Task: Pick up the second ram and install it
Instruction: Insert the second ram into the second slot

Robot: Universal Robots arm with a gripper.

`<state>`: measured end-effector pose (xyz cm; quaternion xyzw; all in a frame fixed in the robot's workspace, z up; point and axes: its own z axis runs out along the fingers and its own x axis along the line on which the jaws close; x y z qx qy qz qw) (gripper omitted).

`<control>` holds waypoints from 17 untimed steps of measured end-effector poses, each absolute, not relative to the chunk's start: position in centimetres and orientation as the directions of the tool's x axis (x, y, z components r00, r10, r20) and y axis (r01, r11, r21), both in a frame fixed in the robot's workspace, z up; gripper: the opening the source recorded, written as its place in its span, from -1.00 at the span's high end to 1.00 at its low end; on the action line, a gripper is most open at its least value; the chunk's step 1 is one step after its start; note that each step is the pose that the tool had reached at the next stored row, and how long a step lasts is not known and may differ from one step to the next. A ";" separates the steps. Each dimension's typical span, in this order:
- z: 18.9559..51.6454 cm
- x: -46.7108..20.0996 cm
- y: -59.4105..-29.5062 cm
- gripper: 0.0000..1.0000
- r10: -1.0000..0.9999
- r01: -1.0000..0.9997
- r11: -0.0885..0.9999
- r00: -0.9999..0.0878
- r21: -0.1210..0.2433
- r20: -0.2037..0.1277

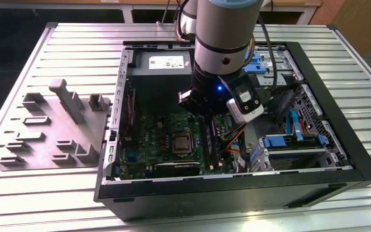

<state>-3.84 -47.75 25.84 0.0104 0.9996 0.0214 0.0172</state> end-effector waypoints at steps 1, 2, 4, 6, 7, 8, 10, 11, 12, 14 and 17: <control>25.8 -3.8 -47.7 0.77 0.019 0.017 0.999 -0.999 0.043 -0.034; 25.7 -3.8 -47.7 0.77 0.014 0.013 0.999 -0.999 0.043 -0.034; 25.7 -3.7 -47.8 0.77 0.008 0.007 0.999 -0.999 0.043 -0.034; 25.5 -3.7 -47.8 0.77 0.008 0.006 0.999 -0.999 0.043 -0.034; 25.4 -3.7 -47.8 0.77 0.008 0.006 0.999 -0.999 0.043 -0.034; 25.2 -3.7 -47.8 0.77 0.008 0.006 0.999 -0.999 0.043 -0.034; 25.0 -3.7 -47.8 0.77 0.008 0.006 0.999 -0.999 0.043 -0.034; 24.9 -3.7 -47.8 0.77 0.008 0.006 0.999 -0.999 0.043 -0.034; 24.8 -3.7 -47.8 0.77 0.008 0.006 0.999 -0.999 0.043 -0.034; 24.6 -3.7 -47.8 0.77 0.008 0.006 0.999 -0.999 0.044 -0.034; 24.4 -3.7 -47.8 0.77 0.008 0.006 0.999 -0.999 0.044 -0.034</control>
